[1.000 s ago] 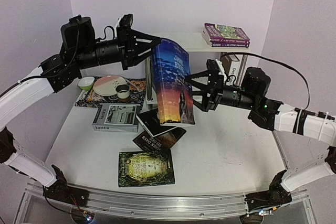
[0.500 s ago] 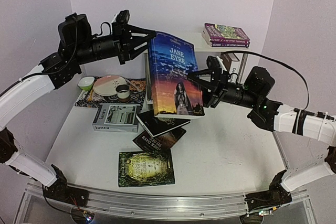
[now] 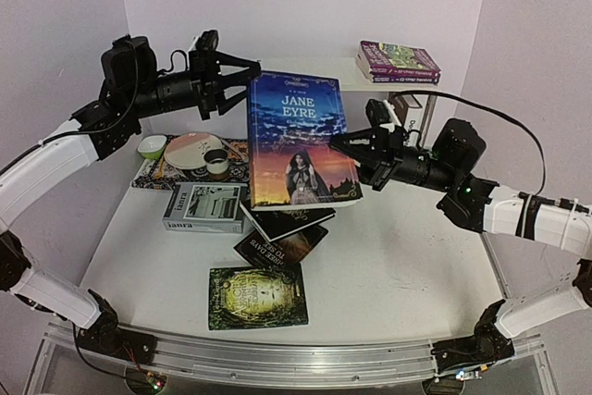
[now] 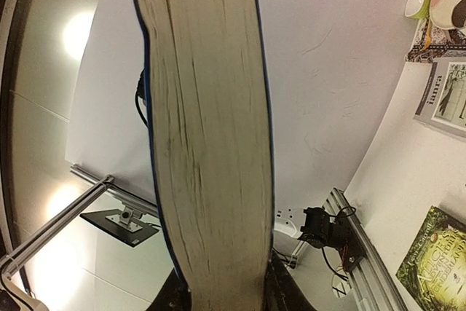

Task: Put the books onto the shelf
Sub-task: Pass from the left arm to the right

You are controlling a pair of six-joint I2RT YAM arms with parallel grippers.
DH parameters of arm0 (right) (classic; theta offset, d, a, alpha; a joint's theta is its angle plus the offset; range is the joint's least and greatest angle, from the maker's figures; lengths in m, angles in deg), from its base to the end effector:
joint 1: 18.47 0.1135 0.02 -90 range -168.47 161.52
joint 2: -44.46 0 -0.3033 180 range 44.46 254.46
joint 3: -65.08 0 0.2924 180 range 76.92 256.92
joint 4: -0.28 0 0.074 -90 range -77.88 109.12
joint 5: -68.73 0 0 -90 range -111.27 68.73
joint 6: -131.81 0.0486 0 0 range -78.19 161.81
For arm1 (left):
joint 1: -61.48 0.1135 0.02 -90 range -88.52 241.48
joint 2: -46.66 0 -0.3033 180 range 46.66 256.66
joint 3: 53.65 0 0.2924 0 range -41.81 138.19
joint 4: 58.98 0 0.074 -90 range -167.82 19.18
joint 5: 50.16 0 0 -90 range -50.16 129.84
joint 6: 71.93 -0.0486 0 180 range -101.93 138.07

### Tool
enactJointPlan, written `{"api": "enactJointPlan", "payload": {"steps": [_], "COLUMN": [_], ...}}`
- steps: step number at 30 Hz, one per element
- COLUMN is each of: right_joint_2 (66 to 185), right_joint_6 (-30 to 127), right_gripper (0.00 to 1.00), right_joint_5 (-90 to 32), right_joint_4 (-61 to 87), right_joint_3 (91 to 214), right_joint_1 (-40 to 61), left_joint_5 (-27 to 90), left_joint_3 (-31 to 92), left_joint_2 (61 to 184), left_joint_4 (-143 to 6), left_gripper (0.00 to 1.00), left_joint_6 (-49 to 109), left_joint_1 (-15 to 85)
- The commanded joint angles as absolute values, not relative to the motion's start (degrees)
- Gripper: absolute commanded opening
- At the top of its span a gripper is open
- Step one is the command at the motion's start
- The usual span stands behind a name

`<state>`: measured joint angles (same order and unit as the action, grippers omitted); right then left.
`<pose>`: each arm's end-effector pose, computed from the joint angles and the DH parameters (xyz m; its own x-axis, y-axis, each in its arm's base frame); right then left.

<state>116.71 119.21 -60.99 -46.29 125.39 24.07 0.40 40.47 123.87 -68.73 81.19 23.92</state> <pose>0.2039 0.2293 0.4052 -0.7943 0.2899 -0.5339 -0.6066 -0.3289 0.7238 0.2533 -0.2337 0.5082 -0.8209 -0.2377 -0.5192 0.5269 0.0353 -0.8492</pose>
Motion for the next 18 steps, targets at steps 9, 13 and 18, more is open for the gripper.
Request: {"api": "enactJointPlan", "payload": {"steps": [9, 13, 18], "right_joint_2": [112.7, 109.4, 107.4], "right_joint_6": [104.0, 94.9, 90.4], "right_gripper": [0.07, 0.04, 0.01], "right_joint_5": [-60.7, -57.3, -54.6], "right_joint_4": [-30.2, -17.4, -12.6], "right_joint_3": [133.3, 135.9, 137.1], "right_joint_1": [24.4, 24.4, 24.3], "left_joint_5": [-0.4, 1.5, 1.6], "left_joint_3": [27.1, 22.0, 15.3], "left_joint_2": [115.2, 111.1, 108.1], "left_joint_4": [-66.6, -69.3, -69.3], "left_gripper": [0.98, 0.99, 0.99], "left_joint_6": [72.6, 70.1, 70.7], "left_joint_1": [26.3, 26.3, 26.1]}}
